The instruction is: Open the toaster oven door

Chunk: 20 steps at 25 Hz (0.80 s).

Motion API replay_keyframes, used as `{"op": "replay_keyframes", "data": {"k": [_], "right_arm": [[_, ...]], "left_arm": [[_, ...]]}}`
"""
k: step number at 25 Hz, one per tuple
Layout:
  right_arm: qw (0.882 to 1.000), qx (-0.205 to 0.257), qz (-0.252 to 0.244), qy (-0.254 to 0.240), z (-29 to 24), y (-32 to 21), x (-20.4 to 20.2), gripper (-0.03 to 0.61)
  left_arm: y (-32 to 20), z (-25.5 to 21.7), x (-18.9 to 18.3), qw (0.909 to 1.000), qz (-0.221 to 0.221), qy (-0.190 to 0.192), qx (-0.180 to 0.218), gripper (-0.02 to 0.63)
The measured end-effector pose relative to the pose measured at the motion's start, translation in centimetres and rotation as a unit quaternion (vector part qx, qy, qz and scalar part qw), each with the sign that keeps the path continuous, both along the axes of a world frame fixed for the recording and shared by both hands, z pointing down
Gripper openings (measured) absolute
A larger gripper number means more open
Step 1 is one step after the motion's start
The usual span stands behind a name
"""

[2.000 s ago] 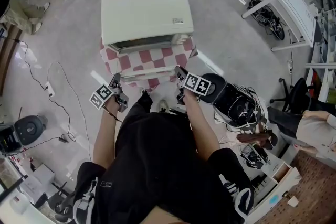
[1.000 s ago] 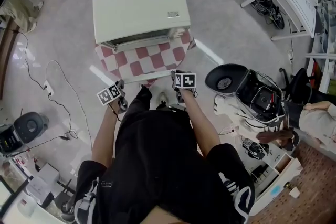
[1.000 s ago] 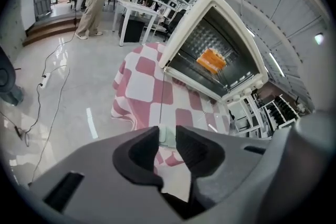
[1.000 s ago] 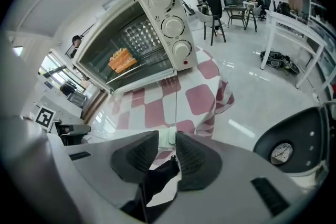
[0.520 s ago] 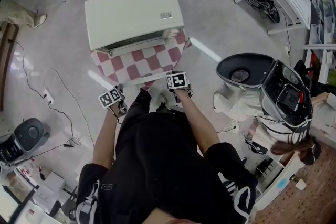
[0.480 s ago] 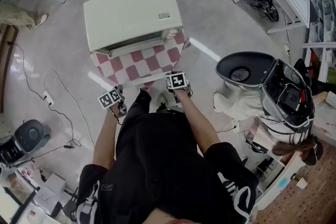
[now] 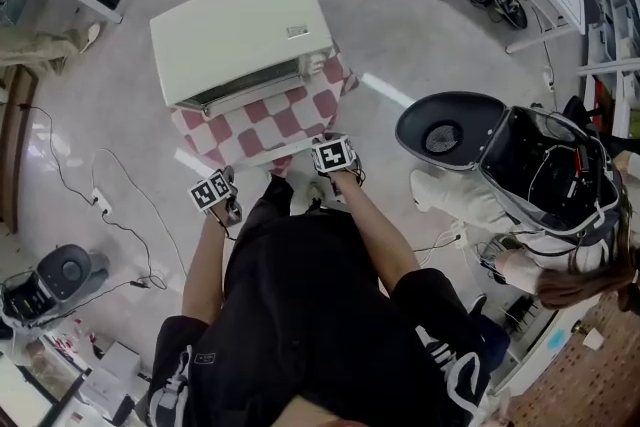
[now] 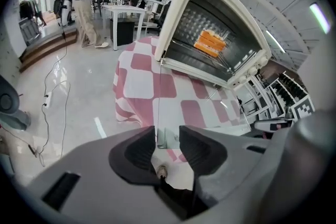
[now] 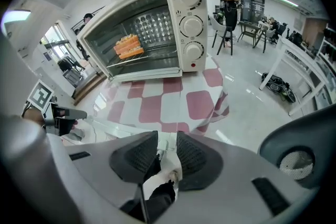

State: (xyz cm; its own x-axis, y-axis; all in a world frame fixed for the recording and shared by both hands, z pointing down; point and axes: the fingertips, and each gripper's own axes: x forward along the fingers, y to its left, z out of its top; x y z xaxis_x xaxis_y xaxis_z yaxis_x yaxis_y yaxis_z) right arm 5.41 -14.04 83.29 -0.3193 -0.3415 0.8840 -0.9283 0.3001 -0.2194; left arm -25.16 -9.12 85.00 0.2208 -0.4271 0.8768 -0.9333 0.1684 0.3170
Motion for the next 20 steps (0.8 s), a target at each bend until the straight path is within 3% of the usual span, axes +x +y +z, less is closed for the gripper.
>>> {"op": "replay_keyframes", "data": {"k": [8, 10, 13, 17, 20], "right_arm": [[0.997, 0.068, -0.003, -0.021, -4.3, 1.3, 1.1, 0.109], [0.996, 0.09, -0.004, -0.025, -5.9, 1.5, 1.5, 0.084], [0.991, 0.126, 0.002, -0.041, -8.4, 1.8, 1.9, 0.064], [0.982, 0.178, 0.006, -0.057, -12.8, 2.1, 2.4, 0.046], [0.973, 0.221, 0.003, -0.072, -16.8, 2.1, 2.4, 0.04]], "left_arm": [[1.6, -2.3, -1.3, 0.9987, -0.037, -0.022, 0.028, 0.147], [1.7, -4.0, -1.3, 0.9971, -0.04, -0.035, 0.054, 0.138], [1.6, -7.6, -0.1, 0.9922, -0.032, -0.048, 0.111, 0.064], [1.5, -14.0, 2.7, 0.9751, -0.005, -0.071, 0.21, 0.017], [1.1, -20.5, 5.5, 0.9479, 0.028, -0.096, 0.302, 0.009]]}}
